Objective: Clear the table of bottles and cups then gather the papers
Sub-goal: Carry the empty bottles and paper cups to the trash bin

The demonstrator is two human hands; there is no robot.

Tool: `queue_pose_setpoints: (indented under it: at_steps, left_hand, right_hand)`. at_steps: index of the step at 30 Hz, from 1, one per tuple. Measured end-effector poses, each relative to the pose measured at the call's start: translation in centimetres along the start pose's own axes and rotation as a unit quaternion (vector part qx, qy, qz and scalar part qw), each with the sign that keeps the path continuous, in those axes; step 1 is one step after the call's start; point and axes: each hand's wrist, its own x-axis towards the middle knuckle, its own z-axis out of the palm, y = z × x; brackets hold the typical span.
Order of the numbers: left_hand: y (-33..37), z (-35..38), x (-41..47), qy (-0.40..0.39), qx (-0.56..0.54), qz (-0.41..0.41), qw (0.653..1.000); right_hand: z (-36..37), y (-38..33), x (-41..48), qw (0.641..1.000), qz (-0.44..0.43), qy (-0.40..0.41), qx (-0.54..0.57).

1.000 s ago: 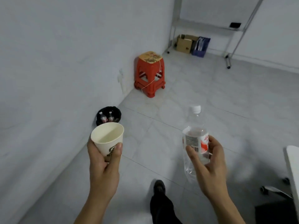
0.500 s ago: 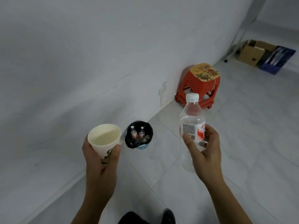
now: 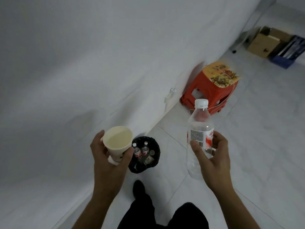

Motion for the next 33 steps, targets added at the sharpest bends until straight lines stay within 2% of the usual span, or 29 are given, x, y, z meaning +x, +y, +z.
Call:
queue_pose_setpoints:
  at_steps: [5,8,14,17,22,25,28,31,33]
  left_hand:
    - [-4.2,3.6,7.1,-0.070,0.046,-0.053,0.995]
    - [-10.1,6.9,9.6,-0.066,0.075,-0.080,0.992]
    - [-29.1,15.2,12.9,-0.017,0.133,-0.157,0.978]
    - [-40.2,19.3,14.3,-0.018,0.160,-0.181,0.970]
    - [-56.7,25.4,15.5,-0.070,0.175,-0.196,0.962]
    - [-64.2,28.3,15.6,-0.137,0.224,-0.158,0.952]
    - [-69.0,30.2,15.0,-0.191,0.294,-0.153,0.924]
    - [-70.8,30.2,13.8,-0.268,0.418,-0.140,0.857]
    - [-70.4,29.5,13.5,-0.299,0.466,-0.122,0.824]
  right_hand:
    - [4.5,2.1,6.6,0.998,0.060,-0.022,-0.013]
    - [7.7,6.1,10.9,0.994,0.093,-0.037,-0.034]
    - [16.5,20.7,18.7,0.985,0.141,-0.089,-0.052]
    - [20.7,29.4,20.2,0.983,0.152,-0.098,-0.043]
    - [25.5,41.6,20.5,0.978,0.181,-0.103,-0.034]
    - [26.7,45.8,19.9,0.976,0.193,-0.096,-0.035]
    - [27.1,47.9,19.3,0.973,0.213,-0.086,-0.023]
    - [27.2,48.7,19.0,0.969,0.224,-0.090,-0.040]
    - [27.3,48.8,19.0,0.967,0.227,-0.102,-0.056]
